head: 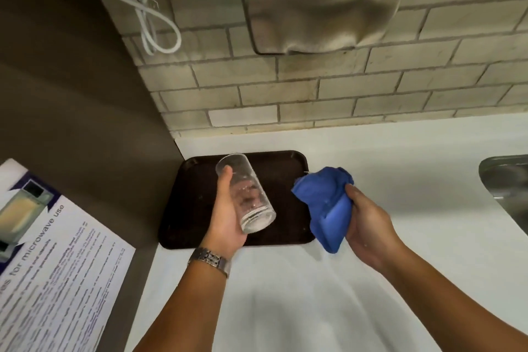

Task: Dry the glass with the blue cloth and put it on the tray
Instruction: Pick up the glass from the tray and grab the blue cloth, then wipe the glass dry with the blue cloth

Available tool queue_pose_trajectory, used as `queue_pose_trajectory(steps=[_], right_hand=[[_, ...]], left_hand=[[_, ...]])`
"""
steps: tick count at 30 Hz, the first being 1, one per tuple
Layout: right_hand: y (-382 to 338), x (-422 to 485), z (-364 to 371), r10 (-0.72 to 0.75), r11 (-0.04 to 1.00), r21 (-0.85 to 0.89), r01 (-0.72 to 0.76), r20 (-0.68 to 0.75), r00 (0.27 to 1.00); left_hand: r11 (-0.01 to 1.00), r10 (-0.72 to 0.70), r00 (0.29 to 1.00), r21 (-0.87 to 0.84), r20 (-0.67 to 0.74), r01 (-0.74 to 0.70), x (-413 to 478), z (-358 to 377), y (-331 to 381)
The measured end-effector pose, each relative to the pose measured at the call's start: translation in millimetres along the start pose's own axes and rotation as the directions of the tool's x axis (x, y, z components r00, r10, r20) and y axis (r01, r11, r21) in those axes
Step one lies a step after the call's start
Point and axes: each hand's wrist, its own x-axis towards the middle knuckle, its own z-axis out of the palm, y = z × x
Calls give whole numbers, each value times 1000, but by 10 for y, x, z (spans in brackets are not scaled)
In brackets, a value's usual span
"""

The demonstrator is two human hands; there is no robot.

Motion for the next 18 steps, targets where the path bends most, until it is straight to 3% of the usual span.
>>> queue_pose_trajectory(steps=[6,14,16,18], right_hand=[[-78,-112,518,-155,972,-154,177,142,978],[-63,-338,864,-182,871,-376,315,349,919],[-59,-386,854,-229,812,-425,400,398,888],[-46,-457,825,-309,639,-551,537,455,835]], left_hand=[[995,-91,992,37,92,88,-225,252,-102],[988,-100,978,133,185,76,-414,399,-13],[988,-98,983,136,152,77,-426,416,-9],[990,-98,986,111,136,83,-432,443,11]])
